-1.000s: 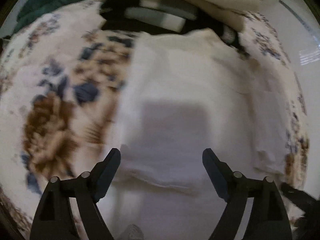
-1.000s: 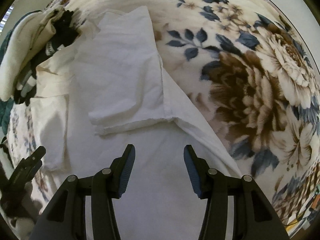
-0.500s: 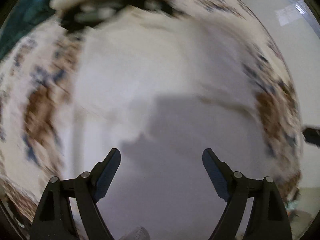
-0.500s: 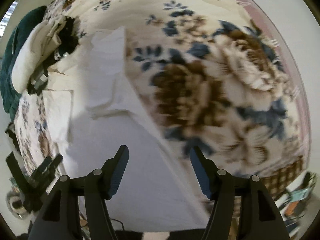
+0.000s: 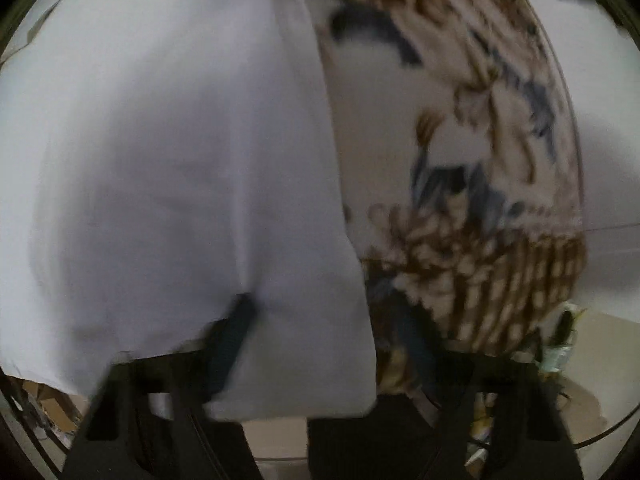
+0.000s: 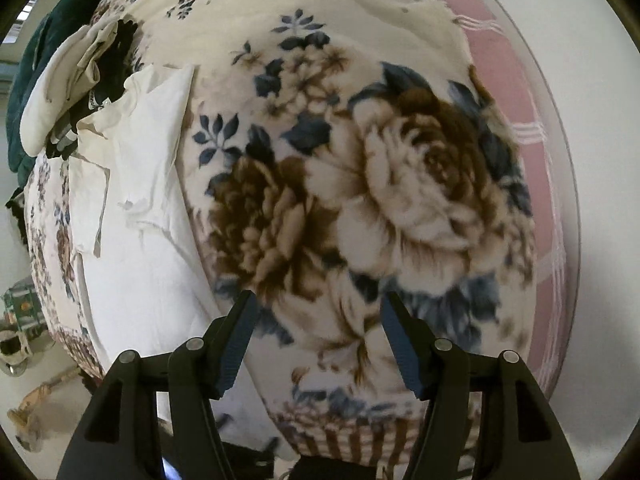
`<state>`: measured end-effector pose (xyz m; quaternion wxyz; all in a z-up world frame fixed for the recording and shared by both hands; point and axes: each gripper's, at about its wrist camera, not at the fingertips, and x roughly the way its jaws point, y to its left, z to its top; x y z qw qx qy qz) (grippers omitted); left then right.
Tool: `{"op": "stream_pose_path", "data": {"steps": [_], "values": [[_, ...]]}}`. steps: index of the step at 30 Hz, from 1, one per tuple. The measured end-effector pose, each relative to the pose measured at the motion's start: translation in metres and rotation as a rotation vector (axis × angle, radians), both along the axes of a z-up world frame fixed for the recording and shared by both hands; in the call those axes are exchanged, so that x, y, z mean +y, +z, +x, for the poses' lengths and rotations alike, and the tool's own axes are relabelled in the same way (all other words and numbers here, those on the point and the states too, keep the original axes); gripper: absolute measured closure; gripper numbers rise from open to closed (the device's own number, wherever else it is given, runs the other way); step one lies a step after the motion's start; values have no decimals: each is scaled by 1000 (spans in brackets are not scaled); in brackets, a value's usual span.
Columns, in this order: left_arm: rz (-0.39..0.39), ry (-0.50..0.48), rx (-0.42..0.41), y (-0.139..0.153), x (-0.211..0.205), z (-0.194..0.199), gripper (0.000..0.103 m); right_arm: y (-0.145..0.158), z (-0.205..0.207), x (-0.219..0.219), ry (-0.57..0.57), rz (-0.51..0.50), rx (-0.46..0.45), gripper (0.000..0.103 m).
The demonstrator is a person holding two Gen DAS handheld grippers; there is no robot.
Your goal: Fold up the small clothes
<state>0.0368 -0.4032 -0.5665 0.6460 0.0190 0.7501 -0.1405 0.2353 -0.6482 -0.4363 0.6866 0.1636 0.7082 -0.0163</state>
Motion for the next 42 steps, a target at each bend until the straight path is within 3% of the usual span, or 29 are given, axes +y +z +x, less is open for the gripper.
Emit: {"op": "stream_pose_path", "data": {"steps": [1,2,6,11,16,17,18,19,20,27,33,38,42], "values": [[16,4,-32,0,0,-2,93,-5,10,2,10,17,-8,37],[0,19,-59,5,3,-3,100,-8,17,5,14,27,-12,37],[-71,96,-117,34,31,-9,101,-27,67,21,22,151,-46,37],[-73,159,-165,68,74,-10,101,-65,155,53,20,303,-45,37],[-64,247,-176,84,119,-4,101,-101,218,80,-7,358,-13,38],[-59,271,-183,88,131,-3,101,-110,228,84,-26,369,5,44],[-57,286,-187,90,138,-1,101,-117,235,89,-49,381,14,65],[-56,302,-190,92,143,1,101,-119,240,95,-54,371,18,79],[-56,318,-195,94,150,2,101,-117,245,101,-52,351,10,100],[-79,404,-236,120,205,7,101,-41,252,175,78,282,-96,101],[-61,526,-272,137,280,-1,101,31,265,291,245,231,-162,101],[-78,645,-241,126,345,-8,101,37,276,400,391,154,-163,101],[-86,709,-213,106,386,-12,101,8,283,479,464,56,-138,101]]}}
